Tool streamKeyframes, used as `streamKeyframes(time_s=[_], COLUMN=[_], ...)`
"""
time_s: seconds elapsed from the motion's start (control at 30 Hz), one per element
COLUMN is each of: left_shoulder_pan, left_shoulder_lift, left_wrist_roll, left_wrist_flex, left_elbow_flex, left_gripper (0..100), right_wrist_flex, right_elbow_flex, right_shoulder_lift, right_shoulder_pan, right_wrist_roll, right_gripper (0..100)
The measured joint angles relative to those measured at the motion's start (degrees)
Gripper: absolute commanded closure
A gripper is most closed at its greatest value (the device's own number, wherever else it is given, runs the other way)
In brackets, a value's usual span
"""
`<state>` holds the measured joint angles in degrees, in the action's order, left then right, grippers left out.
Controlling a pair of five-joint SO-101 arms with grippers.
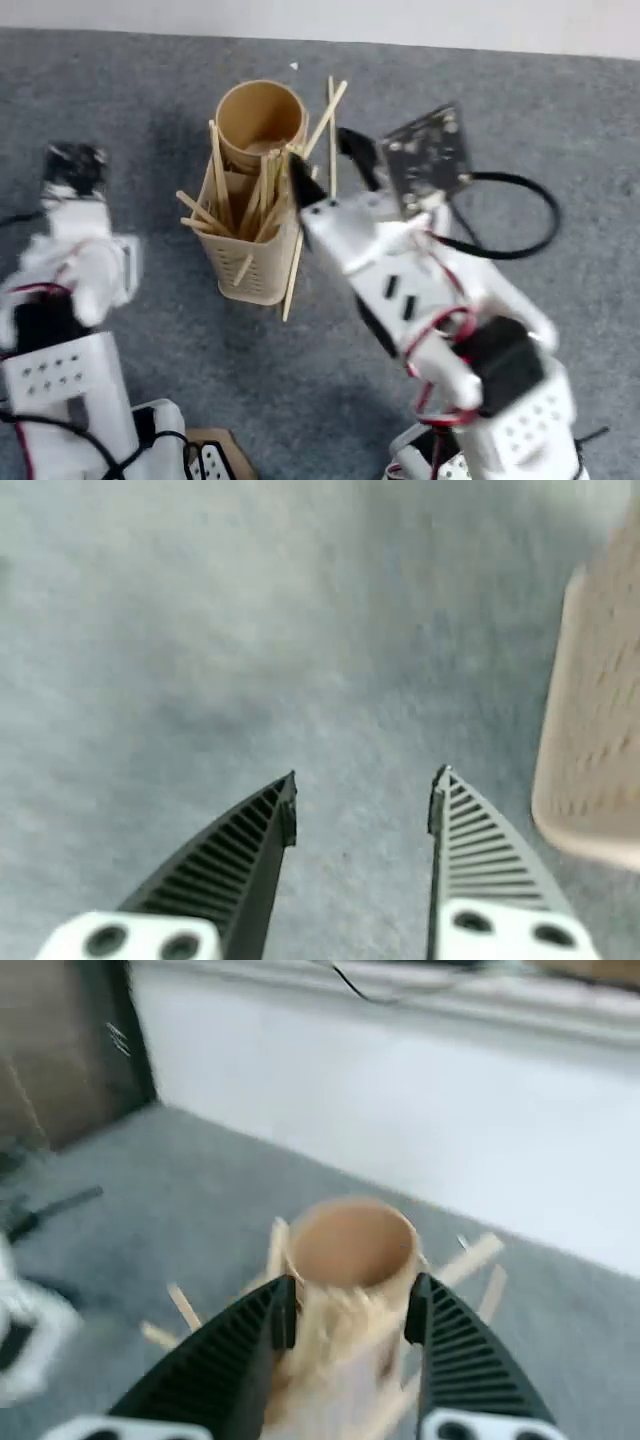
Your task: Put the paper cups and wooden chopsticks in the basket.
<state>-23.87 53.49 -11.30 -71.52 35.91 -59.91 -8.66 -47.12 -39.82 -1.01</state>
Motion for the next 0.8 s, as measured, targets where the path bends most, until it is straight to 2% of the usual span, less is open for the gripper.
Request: streamKeyframes(time_s=[0.2,0.33,0.53,0.67,0.8], left_shoulder_pan=[-0.3,1.7,10.3,12.6,15.7], left_shoulder_lift=[-0.1,0.4,-6.1,-16.2,-26.5], left_wrist_roll=[1.8,2.9,8.8,11.6,14.2], left_wrist_flex=[-12.0,-19.3,-27.5,-28.0,-28.1], left_elbow_flex=[-24.9,-34.6,-40.7,-42.7,-46.5], left_gripper=[76,76,68,68,68], right_wrist_flex=[-23.6,-27.0,-9.2,4.7,13.7], right_elbow_flex=[4.8,-2.6,-30.2,-52.0,-68.0], right_shoulder_lift=[-0.6,-3.3,-19.0,-29.7,-31.4], right_shoulder_pan=[4.5,5.0,5.4,5.4,5.5], right_wrist_roll=[0.0,0.0,-1.8,-3.8,-5.3], right_gripper=[80.7,80.7,80.7,80.7,80.7])
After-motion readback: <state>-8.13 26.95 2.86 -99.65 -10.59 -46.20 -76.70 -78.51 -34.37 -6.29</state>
